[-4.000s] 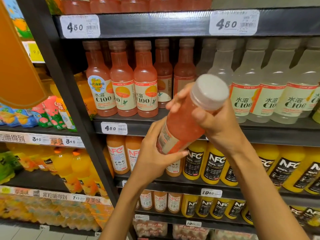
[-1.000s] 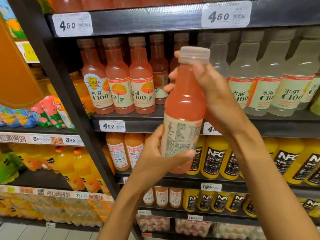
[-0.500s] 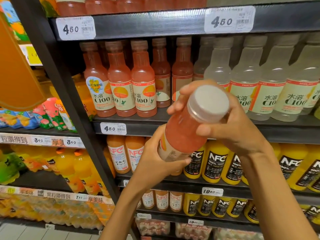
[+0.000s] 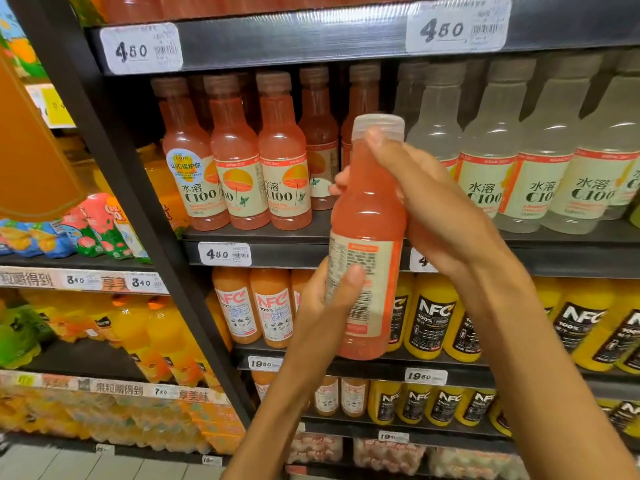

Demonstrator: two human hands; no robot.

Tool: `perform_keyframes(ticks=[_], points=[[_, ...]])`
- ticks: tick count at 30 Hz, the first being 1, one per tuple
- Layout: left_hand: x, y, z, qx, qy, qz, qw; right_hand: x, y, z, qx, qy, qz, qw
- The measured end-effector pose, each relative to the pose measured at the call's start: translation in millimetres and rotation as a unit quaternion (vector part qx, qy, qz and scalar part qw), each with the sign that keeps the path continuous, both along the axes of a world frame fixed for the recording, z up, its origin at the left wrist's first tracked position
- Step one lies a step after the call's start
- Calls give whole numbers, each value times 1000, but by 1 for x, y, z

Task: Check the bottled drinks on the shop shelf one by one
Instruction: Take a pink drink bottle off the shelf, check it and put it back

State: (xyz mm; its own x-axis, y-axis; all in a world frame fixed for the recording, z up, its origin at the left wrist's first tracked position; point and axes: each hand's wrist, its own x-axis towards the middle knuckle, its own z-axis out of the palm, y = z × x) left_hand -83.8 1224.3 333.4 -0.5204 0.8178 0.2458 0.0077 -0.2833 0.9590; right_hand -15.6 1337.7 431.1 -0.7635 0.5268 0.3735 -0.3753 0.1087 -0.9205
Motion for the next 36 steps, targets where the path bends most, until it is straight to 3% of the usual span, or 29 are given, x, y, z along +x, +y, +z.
perform_keyframes(ticks=[4,6,10,12,15,22,26,31,36], points=[[-6,-4,2,15,-140,-184,973,0,10,0,-36,9,67,997],[-5,-2,0,12,-145,-207,967,-5,8,-5,-84,27,114,990],[-6,1,-8,-56,-54,-47,996,-8,8,-10,-70,43,62,995],[-7,2,-5,-33,10,0,999,-10,9,-10,-46,41,-5,998],[-5,9,-2,-8,49,15,999,-15,9,-6,-33,13,-58,998],[-18,17,5,36,-5,-30,999,-20,20,-5,7,13,-33,999],[-27,33,15,33,42,22,998,-34,25,5,10,48,-25,999],[-50,50,19,34,125,122,984,-50,34,14,81,62,-109,989],[-59,68,11,1,238,185,953,-64,40,15,77,48,-161,983]])
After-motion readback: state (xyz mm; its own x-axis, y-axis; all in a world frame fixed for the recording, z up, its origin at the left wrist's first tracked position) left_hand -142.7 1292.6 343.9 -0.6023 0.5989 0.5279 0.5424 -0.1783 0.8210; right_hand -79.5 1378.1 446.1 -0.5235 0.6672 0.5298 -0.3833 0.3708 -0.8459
